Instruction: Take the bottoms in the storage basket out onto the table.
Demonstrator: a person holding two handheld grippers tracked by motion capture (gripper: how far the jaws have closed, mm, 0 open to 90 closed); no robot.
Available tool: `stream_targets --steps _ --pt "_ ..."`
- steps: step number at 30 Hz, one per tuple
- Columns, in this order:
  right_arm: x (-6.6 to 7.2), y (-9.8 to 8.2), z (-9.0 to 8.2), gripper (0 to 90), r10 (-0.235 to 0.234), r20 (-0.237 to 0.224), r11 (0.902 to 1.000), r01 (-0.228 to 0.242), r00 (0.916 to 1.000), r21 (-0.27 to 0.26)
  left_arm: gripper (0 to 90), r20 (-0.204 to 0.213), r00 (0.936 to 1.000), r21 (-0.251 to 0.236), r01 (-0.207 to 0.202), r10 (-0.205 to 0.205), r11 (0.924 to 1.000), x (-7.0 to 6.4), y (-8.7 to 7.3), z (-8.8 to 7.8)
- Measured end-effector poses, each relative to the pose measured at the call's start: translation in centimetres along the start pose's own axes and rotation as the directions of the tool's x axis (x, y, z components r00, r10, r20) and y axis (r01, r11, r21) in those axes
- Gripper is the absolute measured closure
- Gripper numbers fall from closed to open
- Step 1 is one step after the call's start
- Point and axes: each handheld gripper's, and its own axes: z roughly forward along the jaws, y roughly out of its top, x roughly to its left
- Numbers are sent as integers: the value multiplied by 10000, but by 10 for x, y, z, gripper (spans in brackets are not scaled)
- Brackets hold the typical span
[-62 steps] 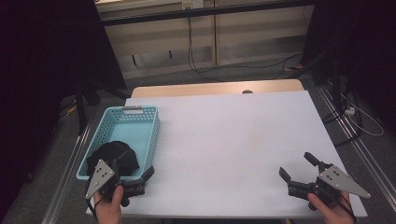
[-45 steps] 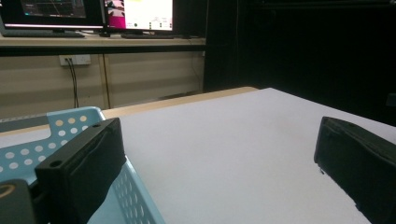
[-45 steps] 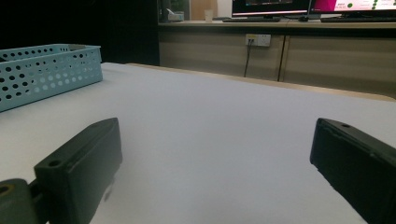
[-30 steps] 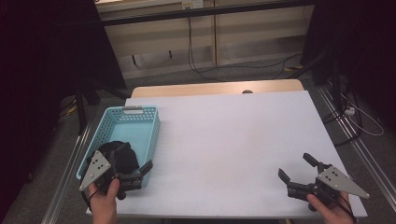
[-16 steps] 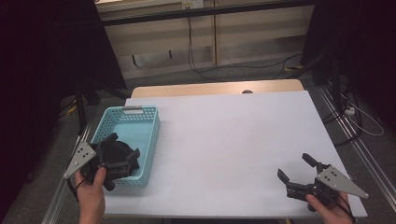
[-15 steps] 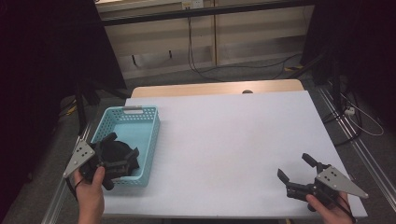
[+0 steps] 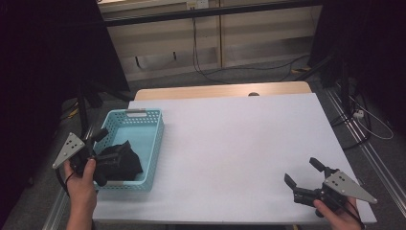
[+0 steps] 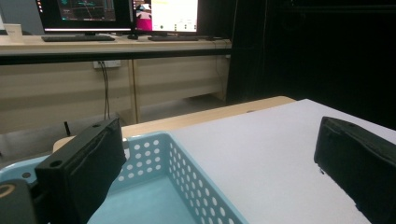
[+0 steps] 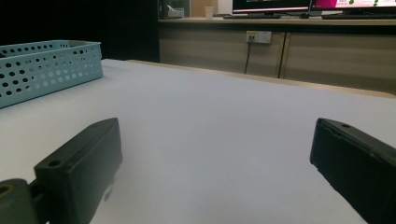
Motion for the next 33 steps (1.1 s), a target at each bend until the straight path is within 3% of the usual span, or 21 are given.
stream_targets --steps 20,33 --pt "0 1 -1 15 -69 -80 10000 69 9999 -5 19 -145 9994 596 -295 304 9978 19 4 15" --pt "1 0 -1 16 -103 -85 9999 104 9999 35 19 -248 9990 1095 -331 361 9934 32 -5 22"
